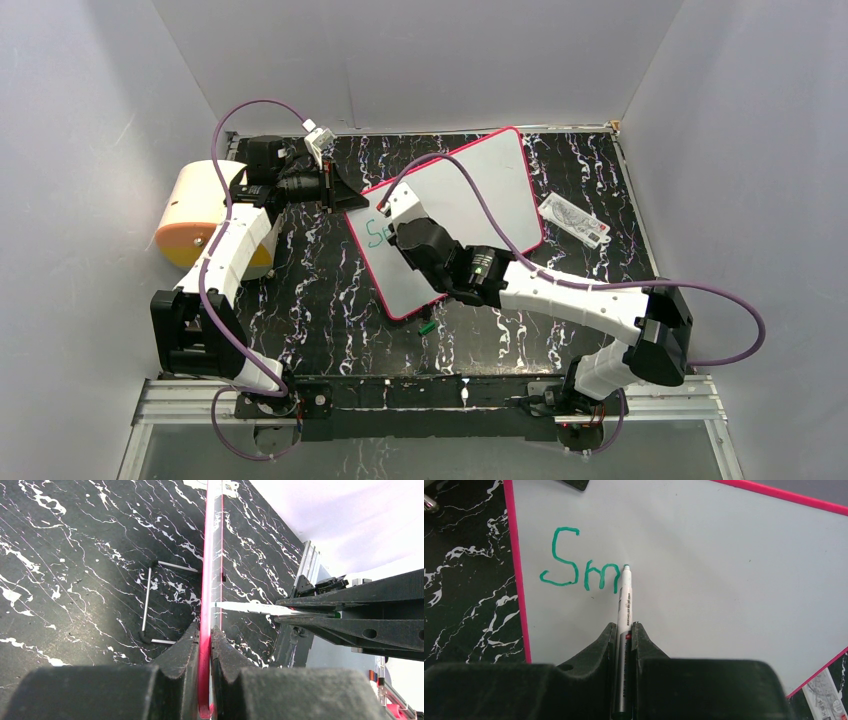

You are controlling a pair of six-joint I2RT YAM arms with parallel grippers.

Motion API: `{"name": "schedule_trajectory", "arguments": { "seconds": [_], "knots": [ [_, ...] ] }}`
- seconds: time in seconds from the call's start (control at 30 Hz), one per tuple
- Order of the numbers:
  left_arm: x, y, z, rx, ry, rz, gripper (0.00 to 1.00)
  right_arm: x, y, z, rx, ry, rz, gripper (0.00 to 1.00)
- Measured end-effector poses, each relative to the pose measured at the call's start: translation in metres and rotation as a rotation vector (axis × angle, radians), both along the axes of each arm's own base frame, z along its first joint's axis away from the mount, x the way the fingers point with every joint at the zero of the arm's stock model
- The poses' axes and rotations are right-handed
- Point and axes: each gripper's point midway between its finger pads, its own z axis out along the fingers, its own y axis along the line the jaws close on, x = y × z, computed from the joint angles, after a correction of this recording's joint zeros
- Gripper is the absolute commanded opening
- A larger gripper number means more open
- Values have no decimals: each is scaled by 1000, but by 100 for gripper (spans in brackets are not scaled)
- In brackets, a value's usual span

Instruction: Write a sentence on the whiteboard

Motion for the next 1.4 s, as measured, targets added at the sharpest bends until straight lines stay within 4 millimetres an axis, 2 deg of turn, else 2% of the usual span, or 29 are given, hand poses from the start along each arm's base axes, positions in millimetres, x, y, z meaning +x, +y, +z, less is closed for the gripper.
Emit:
{"name": "schedule_trajectory", "arguments": {
  "seconds": [0.63,1.4],
  "knots": [
    [0,0,0,-2,0,-2,0,-5,-3,-2,-7,31,27,0],
    [0,0,0,0,0,-1,0,-3,-4,-6,-19,33,18,0]
  ]
}}
